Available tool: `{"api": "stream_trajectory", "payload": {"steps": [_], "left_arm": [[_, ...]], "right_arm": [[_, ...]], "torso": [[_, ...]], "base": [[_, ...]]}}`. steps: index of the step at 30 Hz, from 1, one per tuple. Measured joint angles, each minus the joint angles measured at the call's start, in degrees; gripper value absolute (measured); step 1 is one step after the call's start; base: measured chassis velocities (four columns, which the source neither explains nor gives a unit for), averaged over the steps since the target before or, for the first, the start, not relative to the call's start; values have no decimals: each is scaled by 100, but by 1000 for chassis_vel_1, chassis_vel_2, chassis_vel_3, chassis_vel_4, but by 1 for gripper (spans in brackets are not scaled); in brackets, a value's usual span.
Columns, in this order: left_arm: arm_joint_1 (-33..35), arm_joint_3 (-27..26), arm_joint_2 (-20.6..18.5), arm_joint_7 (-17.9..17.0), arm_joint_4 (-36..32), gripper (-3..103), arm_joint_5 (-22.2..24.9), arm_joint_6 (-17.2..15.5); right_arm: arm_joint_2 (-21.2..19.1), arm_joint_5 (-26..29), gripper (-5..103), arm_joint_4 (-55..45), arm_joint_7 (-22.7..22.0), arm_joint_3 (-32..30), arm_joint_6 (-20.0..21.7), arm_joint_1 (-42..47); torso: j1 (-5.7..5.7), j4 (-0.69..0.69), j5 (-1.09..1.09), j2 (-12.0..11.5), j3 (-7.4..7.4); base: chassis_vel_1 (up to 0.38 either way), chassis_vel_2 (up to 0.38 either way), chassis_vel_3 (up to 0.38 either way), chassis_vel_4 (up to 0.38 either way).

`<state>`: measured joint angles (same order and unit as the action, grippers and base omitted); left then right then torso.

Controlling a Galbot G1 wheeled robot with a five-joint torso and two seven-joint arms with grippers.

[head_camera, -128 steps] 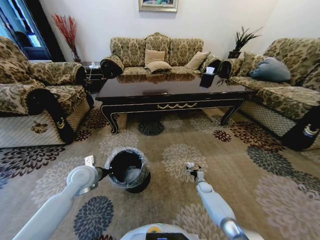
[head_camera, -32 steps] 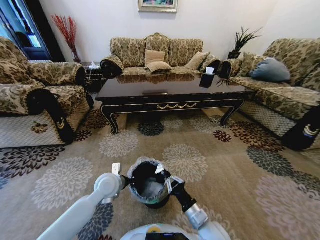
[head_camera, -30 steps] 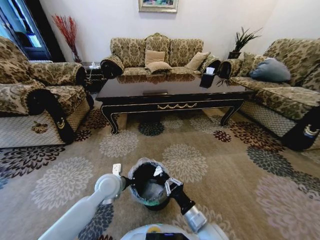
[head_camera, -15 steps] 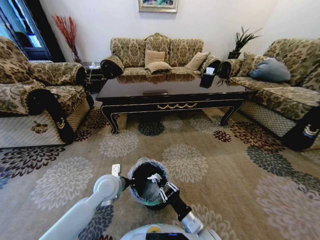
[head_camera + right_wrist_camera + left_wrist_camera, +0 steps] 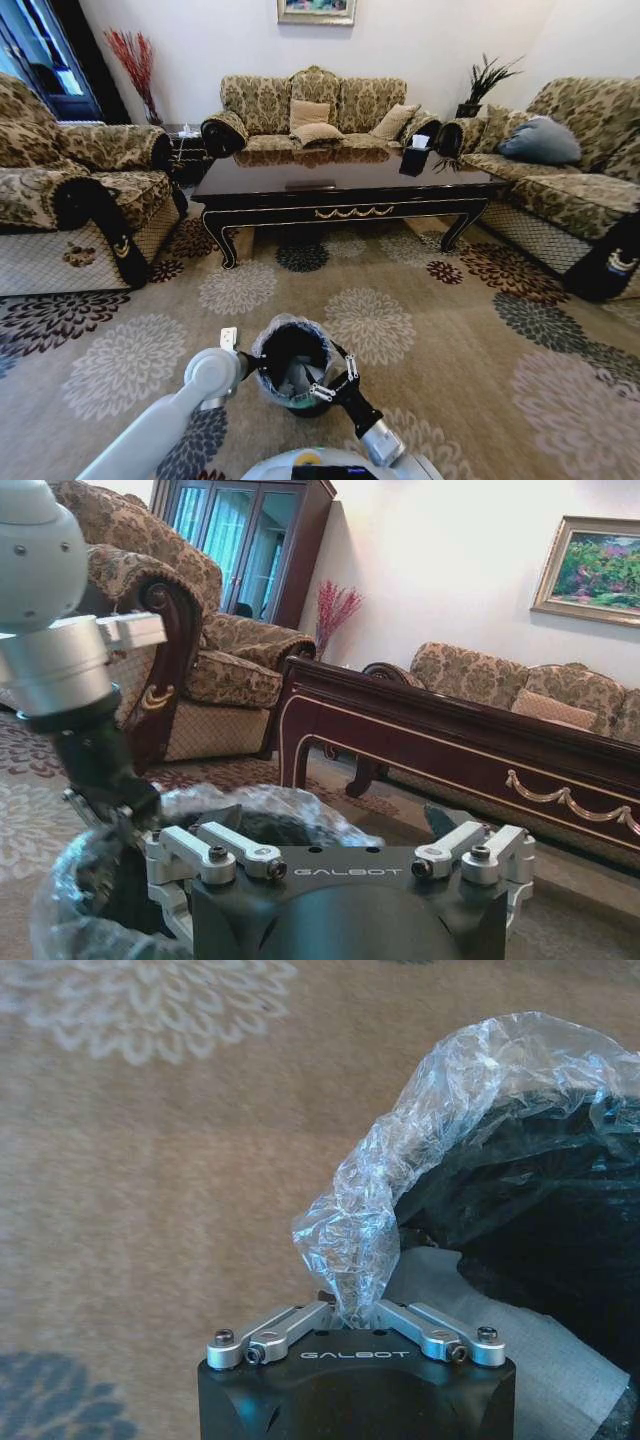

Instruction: Move to the front of the table and pick up the trash from the floor, then place it into the trash bin.

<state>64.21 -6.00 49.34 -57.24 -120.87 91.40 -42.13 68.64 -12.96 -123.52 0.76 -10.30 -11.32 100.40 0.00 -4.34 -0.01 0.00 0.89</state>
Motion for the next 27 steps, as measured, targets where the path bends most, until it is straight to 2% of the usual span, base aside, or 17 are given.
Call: {"api": "stream_trajectory", "payload": {"steps": [3,9,19,27], "left_arm": [[79,-194,-164,1,-80,0,9,0],[191,-549,-254,-4,3,0,49,0],[438,-1115,-142,23,305,0,47,0],[718,-1511,-94,171,653,0,-34,0]], "right_arm": [[-4,23,100,-3,-36,-55,-38,27],[12,48,100,-3,-71,-107,-78,60],[33,26,100,9,-83,-214,-174,206],[1,17,100,10,-89,-243,-191,240]], "torso": [[0,-1,1,0,0],[0,0,1,0,0],[0,-1,0,0,0],[0,0,0,0,0]], "base": [[0,0,0,0],[0,0,0,0],[0,0,0,0],[0,0,0,0]]}}
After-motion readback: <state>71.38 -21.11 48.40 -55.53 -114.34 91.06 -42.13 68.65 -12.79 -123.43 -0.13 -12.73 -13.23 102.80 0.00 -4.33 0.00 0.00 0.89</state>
